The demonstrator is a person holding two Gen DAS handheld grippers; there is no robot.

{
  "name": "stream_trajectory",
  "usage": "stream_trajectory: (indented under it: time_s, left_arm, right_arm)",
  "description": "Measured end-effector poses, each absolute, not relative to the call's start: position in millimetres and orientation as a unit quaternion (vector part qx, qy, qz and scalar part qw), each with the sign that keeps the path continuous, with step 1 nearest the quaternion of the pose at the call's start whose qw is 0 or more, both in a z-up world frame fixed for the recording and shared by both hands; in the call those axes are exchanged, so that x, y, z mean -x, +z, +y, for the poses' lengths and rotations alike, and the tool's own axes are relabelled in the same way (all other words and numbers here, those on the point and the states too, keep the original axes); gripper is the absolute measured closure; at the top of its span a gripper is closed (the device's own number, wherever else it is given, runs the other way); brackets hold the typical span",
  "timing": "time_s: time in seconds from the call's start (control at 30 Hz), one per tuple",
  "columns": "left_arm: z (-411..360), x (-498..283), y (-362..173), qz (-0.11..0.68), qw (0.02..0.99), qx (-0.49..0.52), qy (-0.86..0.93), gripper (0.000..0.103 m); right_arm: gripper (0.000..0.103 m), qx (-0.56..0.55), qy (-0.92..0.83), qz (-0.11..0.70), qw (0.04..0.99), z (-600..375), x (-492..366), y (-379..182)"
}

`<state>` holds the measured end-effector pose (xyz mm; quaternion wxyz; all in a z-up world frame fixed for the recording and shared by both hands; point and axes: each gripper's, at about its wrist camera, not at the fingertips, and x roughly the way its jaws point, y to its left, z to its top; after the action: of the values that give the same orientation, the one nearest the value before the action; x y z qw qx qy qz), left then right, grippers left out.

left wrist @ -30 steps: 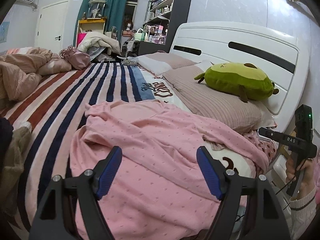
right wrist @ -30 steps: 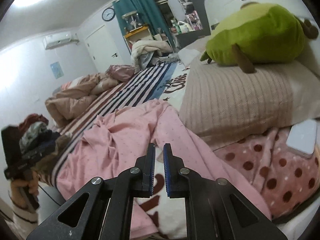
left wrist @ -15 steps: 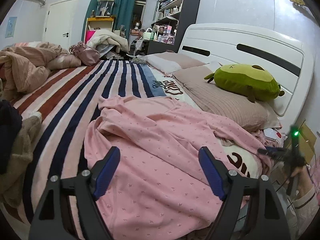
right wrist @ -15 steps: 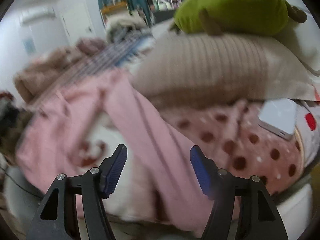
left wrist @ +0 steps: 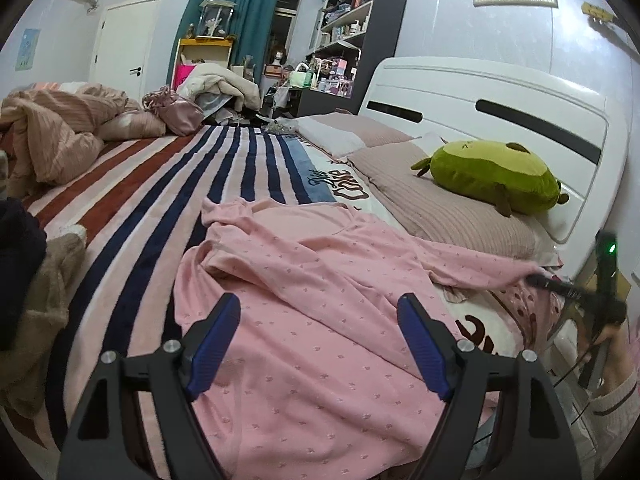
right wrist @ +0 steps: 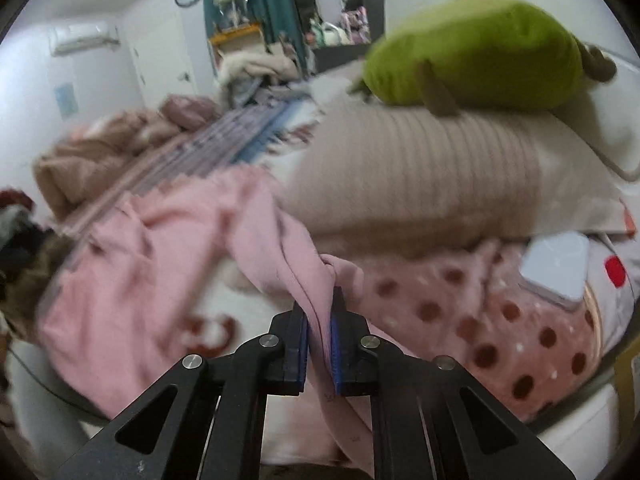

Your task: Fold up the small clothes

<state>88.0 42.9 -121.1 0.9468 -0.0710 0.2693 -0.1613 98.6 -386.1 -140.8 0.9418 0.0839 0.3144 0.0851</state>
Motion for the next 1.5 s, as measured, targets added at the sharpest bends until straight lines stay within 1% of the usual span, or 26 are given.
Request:
stream_trajectory:
  time_s: [0.13,0.23,0.3,0.33,0.4,0.43,0.5,0.53,0.57,0.6,0.63,0.7,0.87,0.97,1.0,1.03,1.1,1.13,1.17,1.2,1.23,1.33,1.47,1.5]
  left_arm:
    - [59.4,-81.0,-127.4,0.263,0.945,0.087,-0.176,0.025]
    - [71.3,-76.0,-130.9,0.265,0.943,0.089,-0.184,0.023]
    - [76.8,-69.9,-132.7,0.266,0.944,0.078,-0.181,0.022]
    - [80.3,-66.4,-133.1,0.266,0.945,0.077,-0.177,0.022]
    - [88.6,-60.7,-135.3,0.268,0.943,0.088,-0.178,0.022]
    - [92.9,-57.9,-136.3,0.269,0.942,0.095,-0.179,0.022]
    - [99.6,-53.6,-138.3,0.269,0.941,0.099,-0.179,0.022]
    - [103.0,-52.0,-139.3,0.268,0.942,0.097,-0.175,0.021]
    - [105.3,-51.5,-140.5,0.268,0.943,0.097,-0.172,0.021]
    - [108.7,-52.1,-143.0,0.269,0.943,0.1,-0.167,0.021]
    - [111.2,-53.3,-144.8,0.27,0.943,0.103,-0.163,0.021]
    - [113.7,-55.6,-147.8,0.271,0.943,0.108,-0.157,0.021]
    - [109.5,-58.3,-148.5,0.268,0.942,0.114,-0.166,0.021]
    - [100.6,-60.1,-145.7,0.267,0.943,0.11,-0.167,0.021]
    - [97.7,-60.2,-144.6,0.268,0.942,0.109,-0.167,0.021]
    - [94.7,-59.9,-143.1,0.269,0.943,0.108,-0.166,0.021]
    - [90.5,-58.0,-140.1,0.269,0.943,0.108,-0.163,0.021]
    - [88.3,-56.7,-138.1,0.268,0.943,0.107,-0.165,0.021]
    - [86.1,-55.3,-136.4,0.266,0.944,0.105,-0.165,0.021]
    - [85.0,-54.6,-135.4,0.266,0.944,0.104,-0.163,0.021]
    - [83.7,-54.2,-133.9,0.266,0.945,0.102,-0.161,0.021]
    - [81.0,-52.2,-131.1,0.265,0.946,0.102,-0.156,0.021]
    - [75.4,-49.8,-129.2,0.265,0.946,0.1,-0.159,0.021]
    - [73.8,-49.3,-128.7,0.265,0.946,0.097,-0.16,0.021]
  right_arm:
    - [0.099,-0.101,0.195,0.304,0.927,-337.2,-104.5,-91.6]
    - [0.099,-0.096,0.238,0.311,0.915,-294.0,-122.5,-73.3]
    - [0.098,-0.091,0.272,0.321,0.903,-253.7,-143.8,-73.4]
    - [0.096,-0.091,0.284,0.33,0.896,-240.1,-153.9,-78.3]
    - [0.095,-0.096,0.294,0.38,0.872,-201.1,-185.9,-107.8]
    - [0.086,-0.098,0.295,0.399,0.863,-192.2,-196.3,-119.5]
    - [0.073,-0.103,0.294,0.446,0.839,-173.4,-211.7,-151.1]
    - [0.071,-0.105,0.291,0.453,0.836,-173.8,-211.3,-160.1]
    - [0.07,-0.106,0.288,0.449,0.839,-179.1,-205.8,-164.0]
    - [0.06,-0.104,0.282,0.442,0.845,-186.3,-200.3,-163.6]
    - [0.046,-0.101,0.269,0.433,0.854,-197.0,-194.4,-161.7]
    - [0.038,-0.085,0.223,0.412,0.879,-231.5,-171.8,-156.7]
    - [0.038,-0.056,0.173,0.447,0.876,-283.4,-131.7,-178.8]
    - [0.038,-0.043,0.165,0.454,0.874,-289.1,-113.6,-196.9]
    - [0.043,-0.038,0.161,0.45,0.878,-289.8,-107.4,-201.9]
    - [0.051,-0.036,0.163,0.446,0.879,-289.7,-103.9,-204.0]
    - [0.058,-0.026,0.152,0.439,0.885,-283.5,-96.4,-206.6]
    - [0.064,-0.014,0.147,0.431,0.89,-279.1,-92.0,-205.8]
    - [0.072,-0.01,0.146,0.426,0.893,-278.3,-89.0,-205.0]
    - [0.091,-0.003,0.142,0.419,0.897,-278.3,-85.0,-203.4]
    - [0.098,0.006,0.136,0.41,0.902,-277.3,-82.0,-201.0]
    - [0.098,0.012,0.146,0.393,0.908,-275.7,-76.9,-193.7]
    - [0.097,0.01,0.141,0.402,0.904,-279.8,-80.6,-195.5]
    - [0.088,0.005,0.125,0.404,0.906,-286.1,-82.9,-198.2]
